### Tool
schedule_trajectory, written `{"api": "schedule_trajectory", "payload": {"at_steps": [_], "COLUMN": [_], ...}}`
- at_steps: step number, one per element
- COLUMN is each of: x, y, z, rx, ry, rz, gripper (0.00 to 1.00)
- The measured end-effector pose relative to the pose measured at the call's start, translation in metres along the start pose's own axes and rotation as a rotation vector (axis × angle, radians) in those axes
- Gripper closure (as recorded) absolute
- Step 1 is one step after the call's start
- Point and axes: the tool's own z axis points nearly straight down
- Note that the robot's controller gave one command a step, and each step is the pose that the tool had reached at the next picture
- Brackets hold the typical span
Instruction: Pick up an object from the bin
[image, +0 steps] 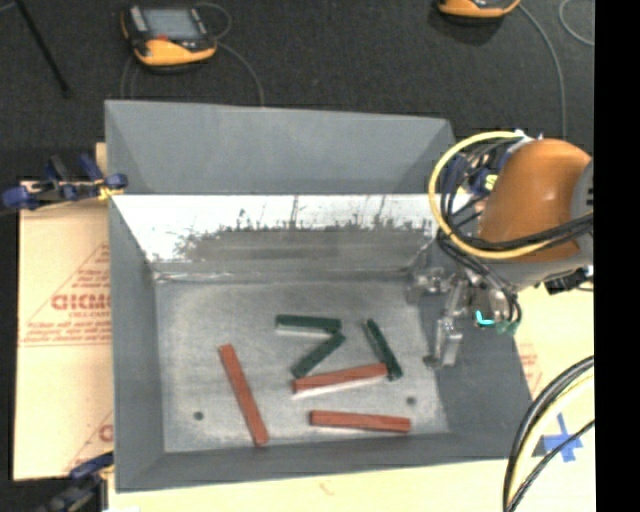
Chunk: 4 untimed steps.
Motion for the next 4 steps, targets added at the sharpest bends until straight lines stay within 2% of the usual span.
{"api": "schedule_trajectory", "payload": {"at_steps": [1,2,3,4], "x": [-0.002,-0.016,-0.057,-0.057], "y": [0.000,0.003,0.017,0.017], "z": [-0.005,0.034,0.097,0.097], "rx": [0.001,0.002,0.003,0.003], "ry": [-0.008,-0.017,-0.011,-0.010], "rz": [-0.002,0.012,-0.164,-0.166], "gripper": [0.00,0.00,1.00,0.00]}}
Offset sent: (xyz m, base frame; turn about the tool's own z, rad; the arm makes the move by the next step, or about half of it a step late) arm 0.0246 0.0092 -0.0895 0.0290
